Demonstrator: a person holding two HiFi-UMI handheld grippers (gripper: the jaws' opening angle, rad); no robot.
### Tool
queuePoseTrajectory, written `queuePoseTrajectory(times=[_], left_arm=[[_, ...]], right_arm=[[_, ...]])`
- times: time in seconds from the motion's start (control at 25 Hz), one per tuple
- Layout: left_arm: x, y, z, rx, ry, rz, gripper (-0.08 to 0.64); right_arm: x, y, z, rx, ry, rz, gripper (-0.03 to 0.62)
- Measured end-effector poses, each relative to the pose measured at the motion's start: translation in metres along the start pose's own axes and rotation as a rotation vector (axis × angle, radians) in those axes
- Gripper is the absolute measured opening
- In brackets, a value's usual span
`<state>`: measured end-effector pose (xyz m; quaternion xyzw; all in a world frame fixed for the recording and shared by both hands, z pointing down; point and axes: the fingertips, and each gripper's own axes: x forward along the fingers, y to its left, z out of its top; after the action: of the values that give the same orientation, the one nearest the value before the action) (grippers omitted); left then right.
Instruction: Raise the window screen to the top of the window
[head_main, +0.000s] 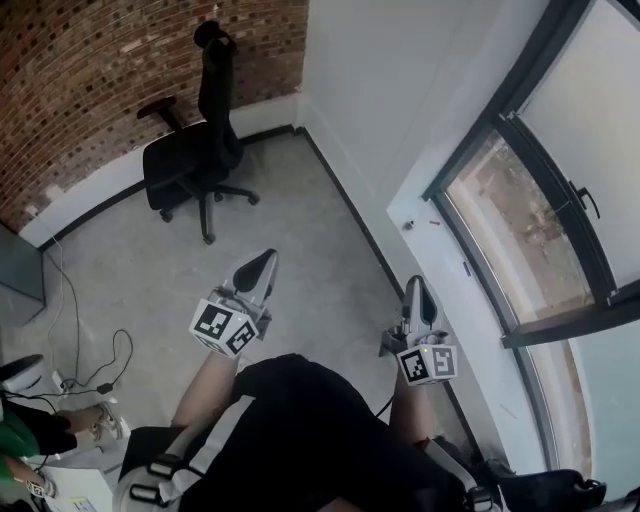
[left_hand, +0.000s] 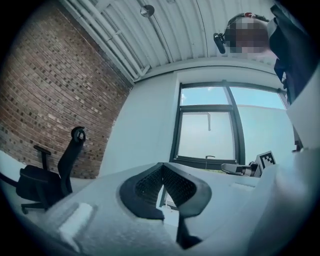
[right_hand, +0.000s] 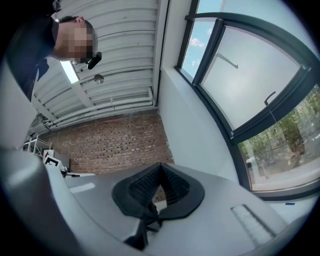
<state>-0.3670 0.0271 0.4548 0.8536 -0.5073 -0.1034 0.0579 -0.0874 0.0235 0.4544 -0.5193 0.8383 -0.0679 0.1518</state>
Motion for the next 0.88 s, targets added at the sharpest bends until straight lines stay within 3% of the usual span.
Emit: queuePoseTrajectory(times=[0.48,0.68,0.88], left_arm=[[0.065,-0.103,-0.046,-0.074,0.092,-0.279,0.005],[0.090,-0.133,-0.049,-0.085,0.114,-0.418,0.005],[0.122,-0.128,-0.045,-0.097,0.097,-0.500,0.005]], right_arm=[[-0.125,-0.077,0.031,-0.001,-0.072,-0.338,0.005],[-0.149,-0.083,0.048,-0.005,-0.131,-0.447,0.005],[-0.149,-0.073,0.059,-0.039,-0.166,-0.508,0.005]])
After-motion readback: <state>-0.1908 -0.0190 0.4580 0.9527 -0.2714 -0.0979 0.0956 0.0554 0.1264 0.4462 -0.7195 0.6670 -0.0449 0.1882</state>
